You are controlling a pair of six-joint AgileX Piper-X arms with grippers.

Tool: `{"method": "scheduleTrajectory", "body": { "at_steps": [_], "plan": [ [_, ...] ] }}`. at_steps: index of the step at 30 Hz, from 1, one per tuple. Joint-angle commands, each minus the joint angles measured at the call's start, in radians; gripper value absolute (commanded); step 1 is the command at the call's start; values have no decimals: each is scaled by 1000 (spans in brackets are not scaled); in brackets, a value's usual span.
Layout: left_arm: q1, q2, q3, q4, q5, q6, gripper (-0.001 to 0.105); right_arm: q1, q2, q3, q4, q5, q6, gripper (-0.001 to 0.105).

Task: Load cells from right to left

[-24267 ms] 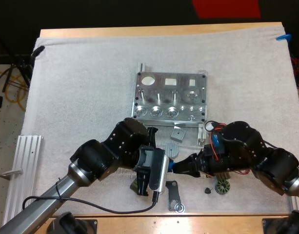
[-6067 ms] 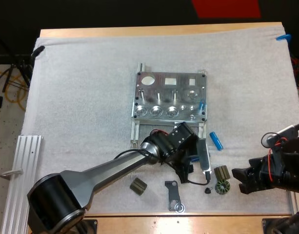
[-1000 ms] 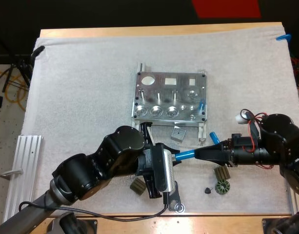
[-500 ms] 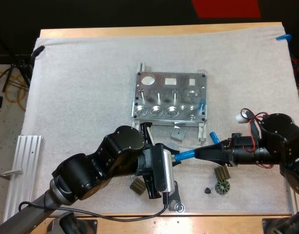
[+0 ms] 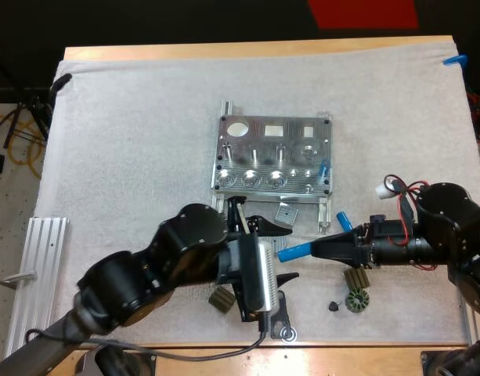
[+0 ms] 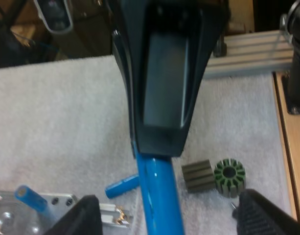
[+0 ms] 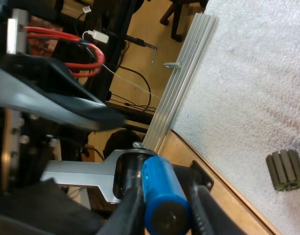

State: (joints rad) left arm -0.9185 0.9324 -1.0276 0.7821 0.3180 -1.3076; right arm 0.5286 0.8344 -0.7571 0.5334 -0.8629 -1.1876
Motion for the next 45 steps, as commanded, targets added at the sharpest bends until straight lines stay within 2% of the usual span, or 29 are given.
{"method": "scheduleTrajectory", "body": {
  "at_steps": [1,3,6,8,14,20,26,31,34,40,45],
  "plan": [
    [-4,-30,-11,-10,3,-12,58,-1,-4,-4,-14,-13,-30,0],
    [-4,-52,-16,-1,-17,-12,58,-1,-4,-4,-14,-8,-52,0],
    [-4,-105,-19,24,-105,-20,58,-1,-4,-4,-14,-8,-76,0],
    [-4,-148,-19,37,-196,-46,58,-1,-4,-4,-14,-8,-103,0],
    [-4,-238,-19,66,-367,-241,58,-1,-4,-12,-14,15,-140,0],
    [-4,-268,-19,129,-498,-376,58,-1,-4,-42,-10,32,-157,0],
    [-4,-268,-19,141,-502,-468,58,-1,1,-134,133,148,-293,0],
    [-4,-268,-19,141,-502,-461,58,-1,53,-239,323,256,-466,0],
    [-4,-268,-19,146,-502,-460,58,-1,92,-302,407,303,-535,0],
    [-4,-268,-19,265,-505,-460,58,-1,179,-423,475,393,-629,0],
    [-4,-268,-19,353,-549,-475,58,-1,254,-518,566,490,-738,0]
  ]
}}
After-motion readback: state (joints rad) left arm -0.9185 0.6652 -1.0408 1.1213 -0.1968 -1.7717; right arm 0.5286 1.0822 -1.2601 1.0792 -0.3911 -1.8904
